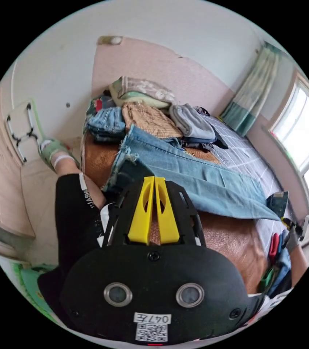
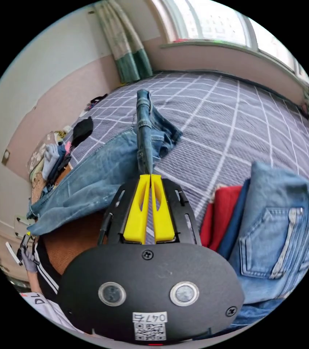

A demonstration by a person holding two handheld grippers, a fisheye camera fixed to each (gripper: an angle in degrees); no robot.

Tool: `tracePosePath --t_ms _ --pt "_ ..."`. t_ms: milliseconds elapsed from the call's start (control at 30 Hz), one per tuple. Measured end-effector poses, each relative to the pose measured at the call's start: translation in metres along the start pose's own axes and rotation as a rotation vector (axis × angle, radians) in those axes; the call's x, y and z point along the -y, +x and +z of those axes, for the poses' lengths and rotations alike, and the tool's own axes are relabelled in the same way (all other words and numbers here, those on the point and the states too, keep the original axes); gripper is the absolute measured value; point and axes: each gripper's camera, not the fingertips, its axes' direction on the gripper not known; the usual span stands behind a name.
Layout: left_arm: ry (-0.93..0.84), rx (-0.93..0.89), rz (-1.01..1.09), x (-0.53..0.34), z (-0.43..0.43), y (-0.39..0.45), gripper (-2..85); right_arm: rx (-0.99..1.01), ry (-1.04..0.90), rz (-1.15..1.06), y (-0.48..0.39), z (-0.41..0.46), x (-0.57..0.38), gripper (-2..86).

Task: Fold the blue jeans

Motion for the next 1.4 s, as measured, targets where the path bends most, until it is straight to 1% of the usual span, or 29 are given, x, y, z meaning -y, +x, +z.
tracePosePath --t_ms 133,267,400,500,533,633,667,700,733,767,800,833,867,900,933,967,1000,1033,1067,1100,1133,1167,1200,1267,1300,1333,1400 --pt "-0.032 -0.054 0.102 0.025 -0.024 0.016 -1.0 -0.085 -0.074 0.094 0.022 0.006 -0.025 -0.9" --pt "-0.193 -0.076 0.241 0.071 -0.015 0.038 -1.0 -0.140 -0.122 0.096 0.022 0.010 -0.025 -1.1" --pt "-0.384 0.019 0.423 0.097 0.006 0.058 -1.0 -0.204 -0.171 0.007 0.002 0.016 -0.002 -0.9" --pt "-0.465 0.034 0.442 0.102 0.025 0.048 -1.0 -0.251 -0.287 -0.054 -0.011 0.032 0.015 -0.5" --pt "-0.468 0.025 0.430 0.102 0.027 0.043 -1.0 -0.262 -0.275 -0.055 -0.014 0.031 0.017 -0.2" --pt "-0.437 -0.036 0.338 0.105 0.028 0.016 -1.0 -0.220 -0.127 -0.108 -0.043 0.014 0.025 0.5" --pt "-0.417 -0.051 0.313 0.108 0.027 0.008 -1.0 -0.204 -0.084 -0.193 -0.065 0.010 0.031 0.5" --pt "-0.396 -0.067 0.297 0.114 0.026 0.002 -1.0 -0.179 -0.069 -0.294 -0.091 0.010 0.038 0.5" --pt "-0.385 -0.077 0.291 0.120 0.025 0.000 -1.0 -0.150 -0.068 -0.347 -0.104 0.011 0.043 0.5" --pt "-0.360 -0.103 0.276 0.135 0.023 -0.003 -1.0 -0.043 -0.075 -0.467 -0.132 0.013 0.052 1.0" --pt "-0.329 -0.134 0.267 0.156 0.021 -0.005 -1.0 0.112 -0.110 -0.605 -0.161 0.016 0.060 1.7" --pt "-0.314 -0.149 0.263 0.167 0.020 -0.006 -1.0 0.207 -0.142 -0.679 -0.176 0.019 0.064 2.0" --pt "-0.292 -0.173 0.261 0.191 0.017 -0.005 -1.0 0.403 -0.244 -0.807 -0.205 0.027 0.070 2.5" --pt "-0.268 -0.187 0.270 0.212 0.011 -0.003 -1.0 0.554 -0.359 -0.902 -0.231 0.036 0.072 3.0" --pt "-0.254 -0.188 0.279 0.221 0.007 -0.001 -1.0 0.592 -0.405 -0.938 -0.242 0.041 0.072 3.2" --pt "-0.228 -0.177 0.295 0.232 -0.004 0.002 -1.0 0.591 -0.457 -1.024 -0.264 0.049 0.067 3.6" --pt "-0.224 -0.163 0.311 0.234 -0.012 0.003 -1.0 0.540 -0.476 -1.120 -0.282 0.056 0.059 3.9" --pt "-0.237 -0.156 0.316 0.231 -0.012 0.002 -1.0 0.523 -0.482 -1.159 -0.288 0.059 0.056 3.8" --pt "-0.310 -0.122 0.334 0.218 -0.003 -0.002 -1.0 0.503 -0.517 -1.207 -0.298 0.068 0.052 3.4" --pt "-0.454 -0.057 0.364 0.196 0.023 -0.009 -1.0 0.481 -0.586 -1.220 -0.305 0.079 0.052 2.5" --pt "-0.539 -0.026 0.375 0.183 0.042 -0.016 -1.0 0.476 -0.626 -1.223 -0.308 0.084 0.052 2.1" --pt "-0.711 -0.011 0.373 0.153 0.084 -0.035 -1.0 0.484 -0.697 -1.237 -0.312 0.091 0.053 1.3" --pt "-0.860 -0.052 0.342 0.124 0.123 -0.056 -1.0 0.495 -0.759 -1.251 -0.316 0.095 0.055 0.9" --pt "-0.992 -0.125 0.283 0.090 0.161 -0.081 -1.0 0.512 -0.830 -1.260 -0.322 0.097 0.061 0.6" --pt "-1.018 -0.167 0.251 0.077 0.174 -0.091 -1.0 0.521 -0.865 -1.262 -0.325 0.096 0.067 0.5" --pt "-1.006 -0.180 0.231 0.074 0.177 -0.096 -1.0 0.525 -0.877 -1.266 -0.328 0.095 0.069 0.4" --pt "-0.916 -0.252 0.139 0.069 0.173 -0.121 -1.0 0.557 -0.920 -1.269 -0.336 0.090 0.081 0.5"
